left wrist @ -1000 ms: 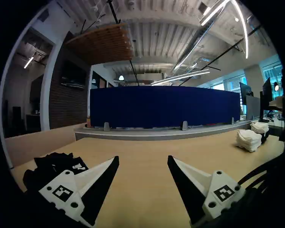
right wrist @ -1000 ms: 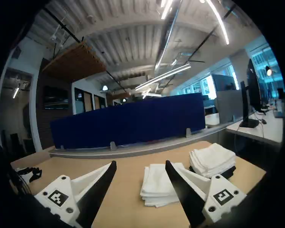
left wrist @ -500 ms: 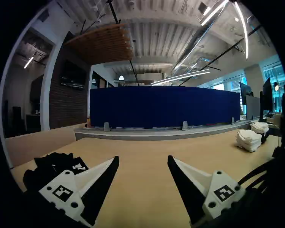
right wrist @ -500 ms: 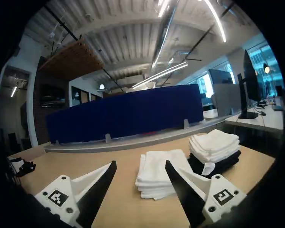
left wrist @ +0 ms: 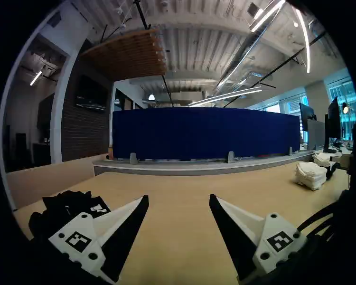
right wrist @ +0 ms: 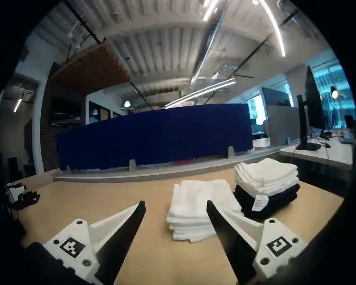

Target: Fold towel

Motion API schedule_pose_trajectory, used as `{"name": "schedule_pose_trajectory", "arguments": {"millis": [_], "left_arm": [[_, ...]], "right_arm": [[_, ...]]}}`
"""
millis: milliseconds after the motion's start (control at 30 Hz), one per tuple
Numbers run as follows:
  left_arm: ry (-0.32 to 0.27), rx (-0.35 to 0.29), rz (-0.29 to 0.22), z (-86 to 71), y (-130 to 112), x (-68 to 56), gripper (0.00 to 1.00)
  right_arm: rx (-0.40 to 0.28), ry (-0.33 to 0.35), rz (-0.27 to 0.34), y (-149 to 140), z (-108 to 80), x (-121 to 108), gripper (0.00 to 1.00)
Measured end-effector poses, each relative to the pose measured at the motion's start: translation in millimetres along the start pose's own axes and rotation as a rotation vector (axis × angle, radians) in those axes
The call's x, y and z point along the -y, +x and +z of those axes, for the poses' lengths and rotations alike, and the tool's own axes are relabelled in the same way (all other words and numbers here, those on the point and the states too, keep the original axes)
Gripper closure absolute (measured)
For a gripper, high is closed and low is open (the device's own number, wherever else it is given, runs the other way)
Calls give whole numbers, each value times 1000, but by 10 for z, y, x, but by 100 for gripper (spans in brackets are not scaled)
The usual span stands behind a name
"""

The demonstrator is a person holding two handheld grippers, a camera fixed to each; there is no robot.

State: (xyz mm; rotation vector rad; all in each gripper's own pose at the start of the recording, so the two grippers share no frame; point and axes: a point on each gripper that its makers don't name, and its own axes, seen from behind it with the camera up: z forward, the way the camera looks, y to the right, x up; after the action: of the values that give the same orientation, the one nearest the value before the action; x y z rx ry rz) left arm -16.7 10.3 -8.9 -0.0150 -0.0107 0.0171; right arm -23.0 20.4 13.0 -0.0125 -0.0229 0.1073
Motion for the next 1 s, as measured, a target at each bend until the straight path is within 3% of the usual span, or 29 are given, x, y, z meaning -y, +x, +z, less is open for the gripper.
{"name": "schedule_pose_trajectory", "arguments": {"millis": [1000], "left_arm": [[0,0,0,-1,-2,0,6]], "right_arm": [[-43,11,-116,15,-73,148,0]]}}
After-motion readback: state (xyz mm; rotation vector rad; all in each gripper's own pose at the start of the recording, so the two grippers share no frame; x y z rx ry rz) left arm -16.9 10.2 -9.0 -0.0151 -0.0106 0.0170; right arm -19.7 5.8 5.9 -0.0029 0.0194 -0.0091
